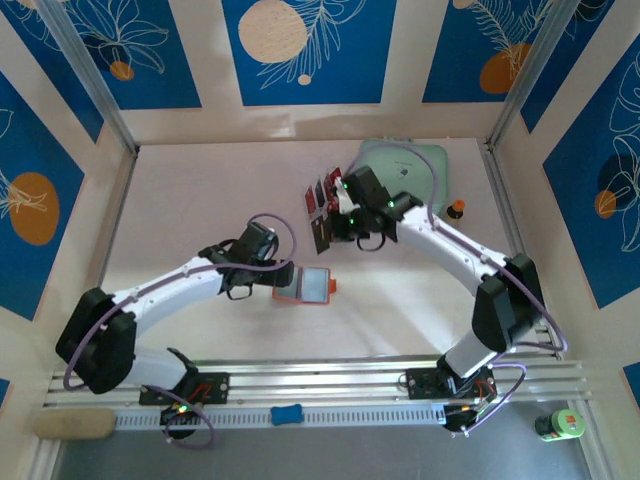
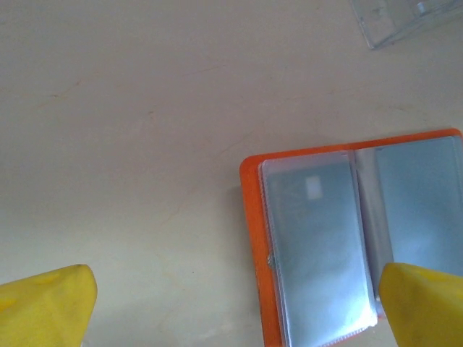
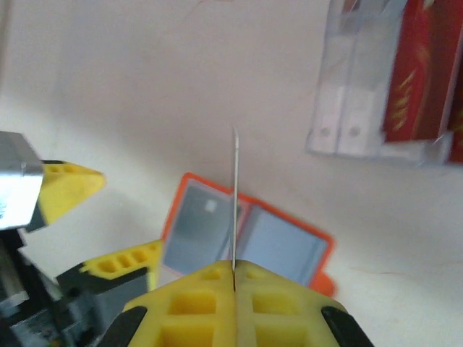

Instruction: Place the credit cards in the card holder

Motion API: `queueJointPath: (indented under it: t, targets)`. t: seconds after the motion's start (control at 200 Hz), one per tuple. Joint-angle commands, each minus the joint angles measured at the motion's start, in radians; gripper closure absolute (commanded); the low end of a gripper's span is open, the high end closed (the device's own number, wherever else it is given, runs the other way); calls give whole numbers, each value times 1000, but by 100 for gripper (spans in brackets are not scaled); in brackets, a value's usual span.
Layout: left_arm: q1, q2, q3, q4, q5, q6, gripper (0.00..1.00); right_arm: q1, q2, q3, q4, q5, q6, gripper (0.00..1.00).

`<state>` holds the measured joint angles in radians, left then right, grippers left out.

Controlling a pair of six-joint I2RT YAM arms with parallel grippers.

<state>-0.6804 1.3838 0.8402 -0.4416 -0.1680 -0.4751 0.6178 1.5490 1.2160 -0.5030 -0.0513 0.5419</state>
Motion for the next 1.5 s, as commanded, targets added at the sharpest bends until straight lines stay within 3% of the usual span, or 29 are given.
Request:
queueJointPath:
  t: [0.0, 0.21, 0.43, 0.83, 1.495]
  targets:
    - [-16, 46, 45, -44, -46, 55, 0, 21, -60, -190, 356, -115, 176, 100]
    - [-25, 97, 35, -53, -92, 66, 0, 81, -89, -452, 663, -58, 309, 100]
    - [-28, 108, -10, -45, -121, 48, 0, 149, -46, -545, 826, 25, 364, 100]
    - [-29, 110, -85, -15, -127, 17, 0, 177, 31, -598, 947, 101, 417, 100]
    - [-29, 109, -114, 8, -125, 4, 0, 183, 103, -605, 980, 99, 412, 100]
